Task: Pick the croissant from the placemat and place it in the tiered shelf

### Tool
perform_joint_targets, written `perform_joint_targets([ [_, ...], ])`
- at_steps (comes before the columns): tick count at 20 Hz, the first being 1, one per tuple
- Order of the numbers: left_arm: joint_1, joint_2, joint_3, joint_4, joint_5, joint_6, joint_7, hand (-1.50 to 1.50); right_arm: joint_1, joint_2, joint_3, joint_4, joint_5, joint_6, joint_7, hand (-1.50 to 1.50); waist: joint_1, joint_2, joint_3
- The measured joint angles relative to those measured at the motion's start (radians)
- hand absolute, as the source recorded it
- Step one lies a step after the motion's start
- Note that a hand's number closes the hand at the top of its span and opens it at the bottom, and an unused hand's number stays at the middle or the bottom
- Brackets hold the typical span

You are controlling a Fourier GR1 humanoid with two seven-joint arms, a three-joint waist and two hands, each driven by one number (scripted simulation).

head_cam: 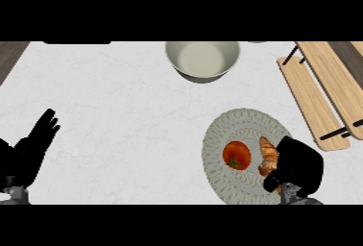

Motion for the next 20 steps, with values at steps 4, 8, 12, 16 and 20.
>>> perform_joint_targets([
  [4,-0.004,-0.005,-0.008,0.010,-0.001,-0.015,-0.019,0.00,-0.197,0.033,-0.105,0.091,-0.010,-0.044,0.107,1.50,0.023,0.010,0.003],
  [8,-0.036,-0.008,-0.021,0.012,-0.010,-0.015,-0.014,0.00,-0.397,0.045,-0.222,0.198,0.005,-0.099,0.197,1.50,0.053,0.022,0.004],
  [12,-0.042,-0.014,-0.036,0.010,-0.020,-0.017,-0.011,0.00,-0.586,0.049,-0.294,0.301,0.055,-0.142,0.257,1.50,0.064,0.021,0.003],
  [16,-0.044,-0.011,-0.033,0.017,-0.023,-0.017,-0.007,0.00,-0.751,0.051,-0.350,0.358,0.089,-0.178,0.292,1.50,0.060,0.016,0.003],
  [20,-0.044,-0.012,-0.028,0.031,-0.026,-0.014,-0.018,0.00,-0.866,0.052,-0.370,0.357,0.114,-0.220,0.320,1.50,0.053,0.011,0.002],
])
